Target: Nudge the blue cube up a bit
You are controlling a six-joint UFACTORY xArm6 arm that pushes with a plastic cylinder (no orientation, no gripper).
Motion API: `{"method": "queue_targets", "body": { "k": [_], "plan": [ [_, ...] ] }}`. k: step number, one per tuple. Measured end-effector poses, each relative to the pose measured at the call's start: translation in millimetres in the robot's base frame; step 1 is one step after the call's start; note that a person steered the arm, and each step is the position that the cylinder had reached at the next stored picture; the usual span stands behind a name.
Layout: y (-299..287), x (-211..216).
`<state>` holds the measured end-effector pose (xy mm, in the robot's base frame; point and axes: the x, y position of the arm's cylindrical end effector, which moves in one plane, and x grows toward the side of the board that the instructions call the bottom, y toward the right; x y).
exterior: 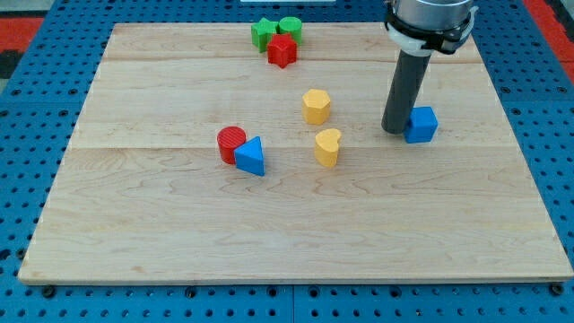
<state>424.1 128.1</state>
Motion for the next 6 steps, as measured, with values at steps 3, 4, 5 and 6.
{"method": "queue_targets", "body": {
  "k": [3, 4, 5, 6],
  "plan": [
    [52, 29],
    [33, 14],
    [27, 59],
    [-49, 73]
  ]
}}
